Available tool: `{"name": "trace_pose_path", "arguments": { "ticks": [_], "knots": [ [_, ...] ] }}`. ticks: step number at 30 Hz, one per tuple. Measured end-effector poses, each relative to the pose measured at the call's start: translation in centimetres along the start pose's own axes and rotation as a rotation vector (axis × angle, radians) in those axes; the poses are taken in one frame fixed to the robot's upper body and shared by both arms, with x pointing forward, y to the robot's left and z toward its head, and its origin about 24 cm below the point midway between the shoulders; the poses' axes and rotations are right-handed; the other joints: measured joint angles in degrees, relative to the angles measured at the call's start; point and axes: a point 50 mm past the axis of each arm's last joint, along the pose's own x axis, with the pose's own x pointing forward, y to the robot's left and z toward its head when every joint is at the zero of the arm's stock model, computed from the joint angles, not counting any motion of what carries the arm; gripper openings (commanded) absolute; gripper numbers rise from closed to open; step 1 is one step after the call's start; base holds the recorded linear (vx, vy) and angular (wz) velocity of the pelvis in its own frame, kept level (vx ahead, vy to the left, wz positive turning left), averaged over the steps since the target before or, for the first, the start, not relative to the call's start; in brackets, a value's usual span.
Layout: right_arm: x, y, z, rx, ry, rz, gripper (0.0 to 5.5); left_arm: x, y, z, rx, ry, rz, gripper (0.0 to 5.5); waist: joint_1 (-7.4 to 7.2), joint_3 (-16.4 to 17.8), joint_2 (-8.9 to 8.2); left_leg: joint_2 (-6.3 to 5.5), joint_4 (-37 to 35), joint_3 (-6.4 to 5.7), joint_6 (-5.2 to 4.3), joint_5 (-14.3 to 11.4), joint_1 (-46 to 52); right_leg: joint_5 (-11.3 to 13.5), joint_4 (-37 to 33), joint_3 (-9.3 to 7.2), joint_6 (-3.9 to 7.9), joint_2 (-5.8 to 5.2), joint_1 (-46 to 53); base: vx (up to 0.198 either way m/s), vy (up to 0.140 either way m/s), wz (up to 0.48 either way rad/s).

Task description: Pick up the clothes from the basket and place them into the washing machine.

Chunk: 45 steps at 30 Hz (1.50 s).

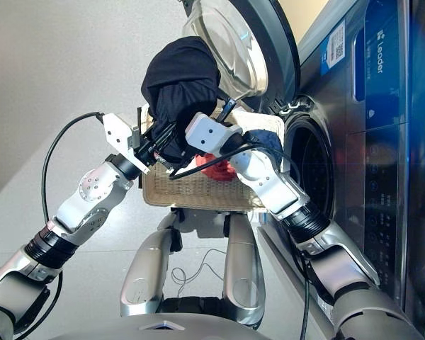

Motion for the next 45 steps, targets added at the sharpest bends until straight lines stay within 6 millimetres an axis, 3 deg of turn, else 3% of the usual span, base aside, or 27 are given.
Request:
{"name": "trace_pose_path", "arguments": {
  "ticks": [19, 20, 21, 32, 42, 43, 44, 45],
  "knots": [
    [0.6, -0.1, 0.1, -0.019, -0.003, 0.013, 5.5, 0.3, 0.6, 0.4, 0.104, 0.052, -0.065, 0.0, 0.16, 0.03, 0.15, -0.04, 0.12, -0.05, -0.01, 0.01, -0.14, 0.03, 0.13, 0.02, -0.04, -0.04, -0.13, 0.0, 0.0, 0.0],
    [0.7, -0.2, 0.2, -0.022, -0.005, 0.013, 3.54, 0.3, 0.7, 0.5, 0.126, 0.051, -0.07, 0.0, 0.24, 0.03, 0.15, -0.03, 0.16, -0.09, -0.01, 0.02, -0.13, 0.03, 0.16, 0.01, -0.04, -0.04, -0.09, 0.0, 0.0, 0.0],
    [0.8, -0.1, 0.2, -0.026, -0.008, 0.019, 0.0, 0.4, 0.8, 0.7, 0.144, 0.047, -0.073, 0.0, 0.3, 0.03, 0.15, -0.03, 0.2, -0.1, -0.01, 0.02, -0.11, 0.03, 0.16, 0.0, -0.04, -0.04, -0.06, 0.0, 0.0, 0.0],
    [0.9, 0.0, 0.1, -0.03, -0.002, 0.019, 0.0, 0.8, 0.8, 1.4, 0.202, 0.017, -0.09, 0.0, 1.49, 0.03, 0.18, -0.08, 0.27, -0.23, -0.01, 0.04, 0.02, 0.04, 0.22, -0.06, -0.06, -0.12, 0.17, 0.0, 0.0, 0.0],
    [1.0, 0.1, 0.2, -0.029, -0.011, 0.003, 0.0, 0.8, 0.7, 1.5, 0.217, 0.006, -0.092, 0.06, 1.51, 0.03, 0.18, -0.12, 0.27, -0.27, 0.01, 0.06, 0.01, 0.04, 0.21, -0.11, -0.06, -0.18, 0.23, 0.0, 0.0, 0.0],
    [1.0, 0.1, 0.2, -0.028, -0.013, -0.003, 0.0, 0.8, 0.8, 1.5, 0.218, 0.003, -0.09, 2.09, 1.51, 0.03, 0.18, -0.12, 0.28, -0.28, 0.01, 0.06, 0.02, 0.04, 0.21, -0.11, -0.06, -0.18, 0.24, 0.0, 0.0, 0.0],
    [1.0, 0.1, 0.3, -0.025, -0.015, -0.013, 0.0, 0.8, 0.7, 1.5, 0.22, 0.005, -0.092, 5.5, 1.51, 0.03, 0.18, -0.12, 0.28, -0.28, 0.01, 0.06, 0.02, 0.04, 0.21, -0.12, -0.06, -0.18, 0.25, 0.0, 0.0, 0.0],
    [1.0, 0.0, 0.3, -0.023, -0.016, -0.028, 0.0, 0.8, 0.6, 1.4, 0.219, 0.008, -0.097, 5.5, 1.51, 0.03, 0.19, -0.12, 0.28, -0.29, 0.01, 0.06, 0.05, 0.04, 0.21, -0.12, -0.06, -0.18, 0.29, 0.0, 0.0, 0.0]
  ]
}}
